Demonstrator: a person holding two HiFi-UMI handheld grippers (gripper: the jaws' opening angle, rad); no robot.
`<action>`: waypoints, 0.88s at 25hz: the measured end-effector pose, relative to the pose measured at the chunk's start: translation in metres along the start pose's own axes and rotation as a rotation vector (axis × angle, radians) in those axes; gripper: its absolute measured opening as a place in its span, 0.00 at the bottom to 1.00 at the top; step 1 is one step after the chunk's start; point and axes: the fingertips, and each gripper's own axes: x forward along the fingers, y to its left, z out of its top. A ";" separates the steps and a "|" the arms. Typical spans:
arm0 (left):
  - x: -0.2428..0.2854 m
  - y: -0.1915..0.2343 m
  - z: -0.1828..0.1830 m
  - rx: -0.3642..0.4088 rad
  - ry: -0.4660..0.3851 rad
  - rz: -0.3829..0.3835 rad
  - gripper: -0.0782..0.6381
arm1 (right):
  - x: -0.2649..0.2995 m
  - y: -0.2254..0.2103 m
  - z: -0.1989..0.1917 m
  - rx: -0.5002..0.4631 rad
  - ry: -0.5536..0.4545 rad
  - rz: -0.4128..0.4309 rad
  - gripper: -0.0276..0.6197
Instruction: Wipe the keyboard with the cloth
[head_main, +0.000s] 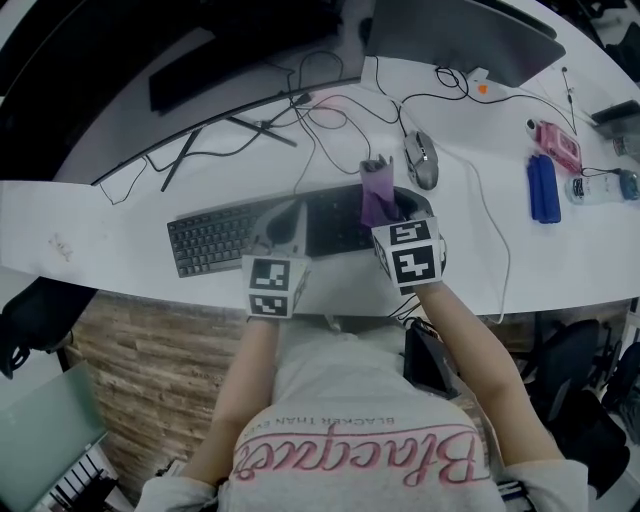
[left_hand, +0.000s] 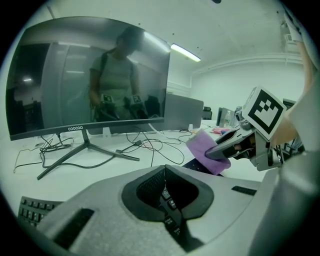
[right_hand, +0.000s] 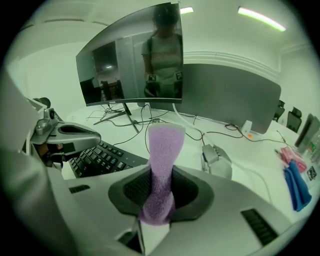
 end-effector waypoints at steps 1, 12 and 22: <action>-0.002 0.001 0.000 0.000 0.002 -0.001 0.12 | -0.002 -0.003 0.000 -0.005 -0.002 -0.019 0.18; -0.031 0.018 0.003 0.013 -0.009 -0.006 0.12 | -0.042 -0.006 0.018 0.058 -0.089 -0.135 0.18; -0.067 0.051 0.007 -0.004 -0.056 0.016 0.12 | -0.068 0.051 0.056 0.095 -0.179 -0.080 0.18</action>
